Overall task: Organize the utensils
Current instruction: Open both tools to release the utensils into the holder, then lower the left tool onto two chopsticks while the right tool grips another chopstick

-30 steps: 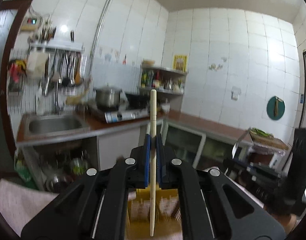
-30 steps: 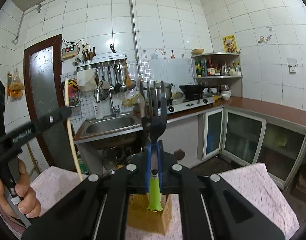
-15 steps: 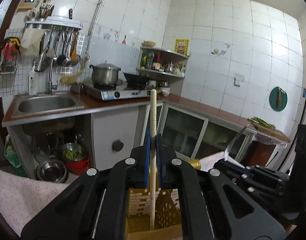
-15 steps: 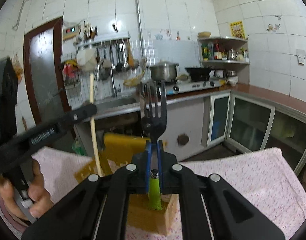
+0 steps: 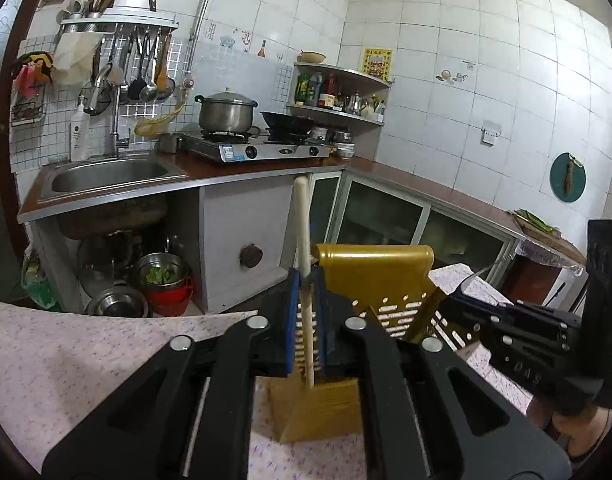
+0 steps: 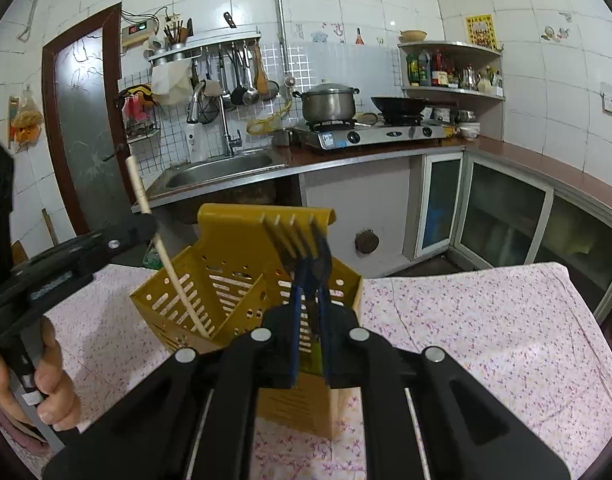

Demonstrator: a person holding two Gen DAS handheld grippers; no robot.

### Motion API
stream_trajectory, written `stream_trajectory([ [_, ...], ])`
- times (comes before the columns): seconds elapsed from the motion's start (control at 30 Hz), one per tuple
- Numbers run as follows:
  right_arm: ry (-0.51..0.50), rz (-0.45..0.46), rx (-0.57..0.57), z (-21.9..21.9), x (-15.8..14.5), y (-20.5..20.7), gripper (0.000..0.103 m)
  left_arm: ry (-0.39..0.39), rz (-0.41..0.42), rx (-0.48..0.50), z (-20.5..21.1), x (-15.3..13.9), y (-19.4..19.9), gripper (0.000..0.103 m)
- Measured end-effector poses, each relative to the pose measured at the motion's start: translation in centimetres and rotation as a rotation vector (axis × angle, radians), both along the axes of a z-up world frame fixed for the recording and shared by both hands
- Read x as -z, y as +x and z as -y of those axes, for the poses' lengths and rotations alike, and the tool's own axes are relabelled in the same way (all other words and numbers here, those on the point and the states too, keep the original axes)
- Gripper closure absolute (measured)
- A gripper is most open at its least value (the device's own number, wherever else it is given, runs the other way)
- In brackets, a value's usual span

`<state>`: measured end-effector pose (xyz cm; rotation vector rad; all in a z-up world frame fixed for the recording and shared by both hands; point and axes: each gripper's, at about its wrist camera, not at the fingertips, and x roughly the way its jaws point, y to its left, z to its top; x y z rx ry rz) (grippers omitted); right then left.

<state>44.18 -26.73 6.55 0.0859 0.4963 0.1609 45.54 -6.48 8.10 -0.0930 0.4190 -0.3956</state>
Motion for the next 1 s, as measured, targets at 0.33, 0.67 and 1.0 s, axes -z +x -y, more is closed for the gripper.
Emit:
stream_trajectory([
  [0.33,0.014,-0.002,0.033,0.9,-1.4,-4.9,0.041,0.02,-0.018,-0.073,-4.3,-1.4,-5.7,0.025],
  [0.67,-0.041,-0.077,0.122,0.5,0.8,-11.5,0.019,0.074,-0.117,-0.157,-8.0,0.7,-12.1,0.005],
  [1.0,0.028,-0.342,0.284,2.2,5.8,-15.7,0.019,0.143,-0.248,-0.151,-8.7,4.4,-15.6,0.005],
])
